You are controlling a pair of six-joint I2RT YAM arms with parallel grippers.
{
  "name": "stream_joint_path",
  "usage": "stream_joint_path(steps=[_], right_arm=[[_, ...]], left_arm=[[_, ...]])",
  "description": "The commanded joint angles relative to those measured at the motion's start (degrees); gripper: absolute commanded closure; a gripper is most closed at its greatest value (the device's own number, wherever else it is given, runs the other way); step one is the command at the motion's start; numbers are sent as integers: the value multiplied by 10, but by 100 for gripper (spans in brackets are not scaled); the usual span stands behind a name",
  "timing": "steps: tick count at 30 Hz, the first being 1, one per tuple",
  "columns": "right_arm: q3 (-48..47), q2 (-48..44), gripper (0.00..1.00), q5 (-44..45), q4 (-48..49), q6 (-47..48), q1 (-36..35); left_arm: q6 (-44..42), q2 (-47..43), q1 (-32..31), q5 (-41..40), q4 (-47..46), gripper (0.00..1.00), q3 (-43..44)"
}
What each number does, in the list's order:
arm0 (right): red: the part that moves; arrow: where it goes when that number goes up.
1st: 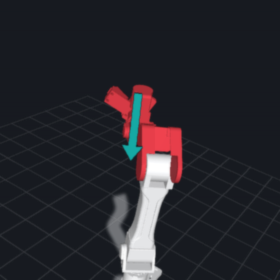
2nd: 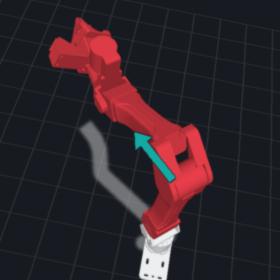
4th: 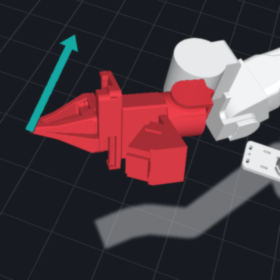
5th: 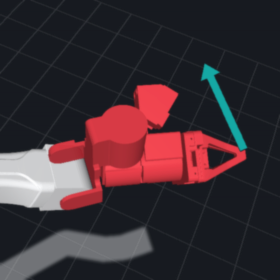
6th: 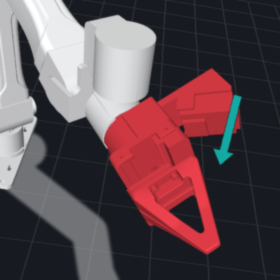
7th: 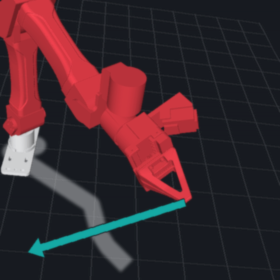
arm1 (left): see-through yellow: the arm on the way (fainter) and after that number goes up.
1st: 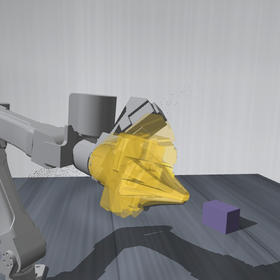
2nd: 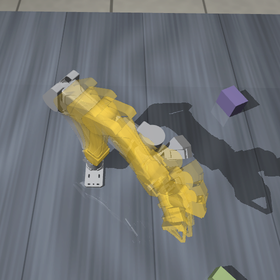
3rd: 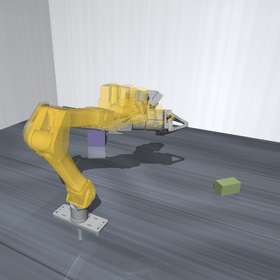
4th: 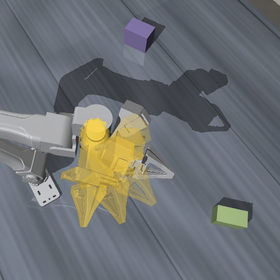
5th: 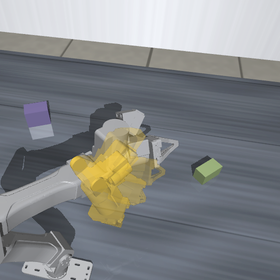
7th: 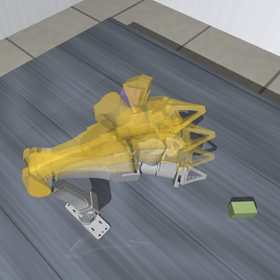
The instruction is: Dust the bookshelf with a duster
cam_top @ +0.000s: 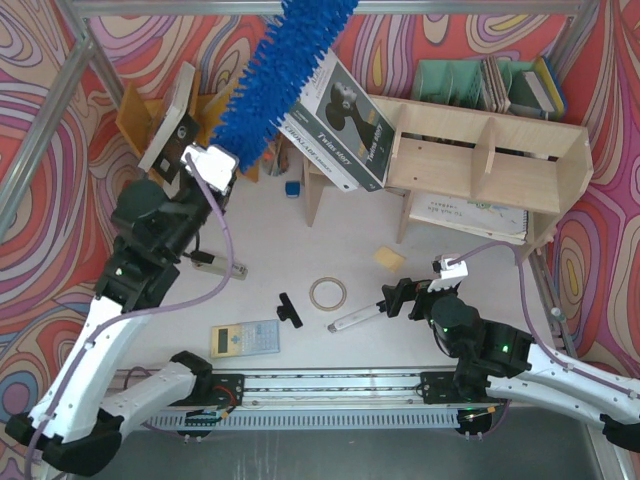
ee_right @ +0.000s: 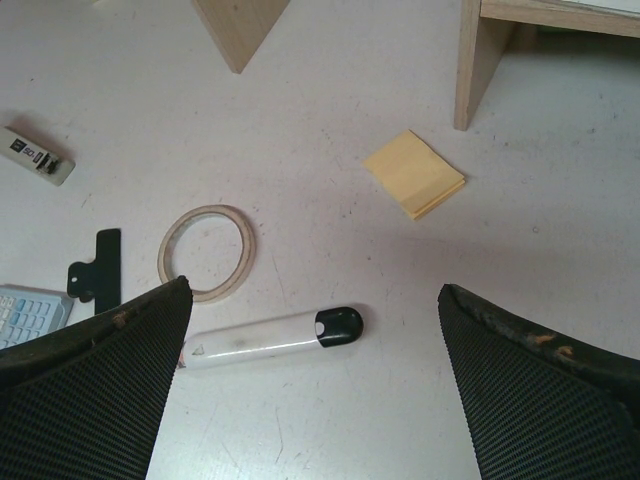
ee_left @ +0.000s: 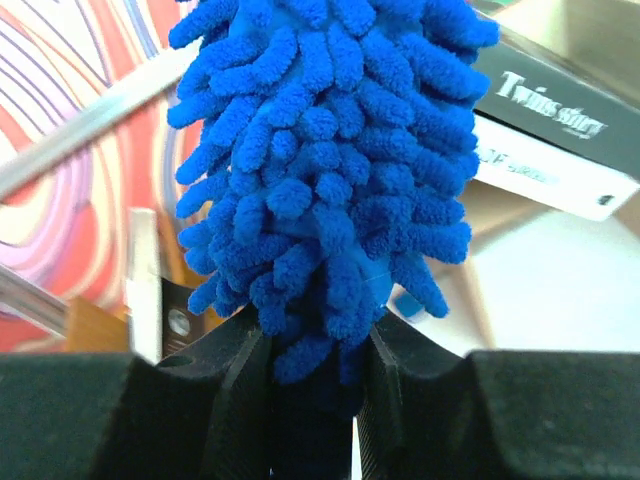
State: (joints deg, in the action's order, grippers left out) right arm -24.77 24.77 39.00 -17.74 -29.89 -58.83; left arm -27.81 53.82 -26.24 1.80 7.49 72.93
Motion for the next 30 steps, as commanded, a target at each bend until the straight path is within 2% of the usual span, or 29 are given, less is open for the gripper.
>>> stream_joint_path(steps=[1, 6, 11, 16, 18, 20, 23, 25, 28, 30], right_arm=[[-6, -4, 2, 15, -2, -6, 0], [-7, 0, 2, 15, 0, -5, 0], [-8, 6, 1, 16, 1, -5, 0], [-8, 6, 1, 17, 0, -6, 0], [-8, 4, 2, 17, 0, -6, 0], [-7, 1, 2, 17, 0, -6, 0], [-6, -5, 1, 17, -2, -6, 0], [-5, -11, 2, 17, -3, -6, 0], [-3, -22, 2, 17, -3, -6, 0], [-2, -28, 1, 18, -4, -6, 0]], left_arm=[[140, -28, -74, -152, 95, 100, 13], [237, -32, -226, -316, 171, 100, 16], [334, 4, -382, -474, 230, 100, 54], [362, 104, -553, -671, 264, 100, 110], [374, 162, -598, -727, 289, 100, 149], [454, 215, -616, -741, 370, 100, 204], [598, 282, -619, -719, 490, 100, 278], [663, 314, -619, -706, 533, 100, 310], [689, 355, -619, -679, 550, 100, 348], [689, 398, -617, -662, 575, 100, 403]])
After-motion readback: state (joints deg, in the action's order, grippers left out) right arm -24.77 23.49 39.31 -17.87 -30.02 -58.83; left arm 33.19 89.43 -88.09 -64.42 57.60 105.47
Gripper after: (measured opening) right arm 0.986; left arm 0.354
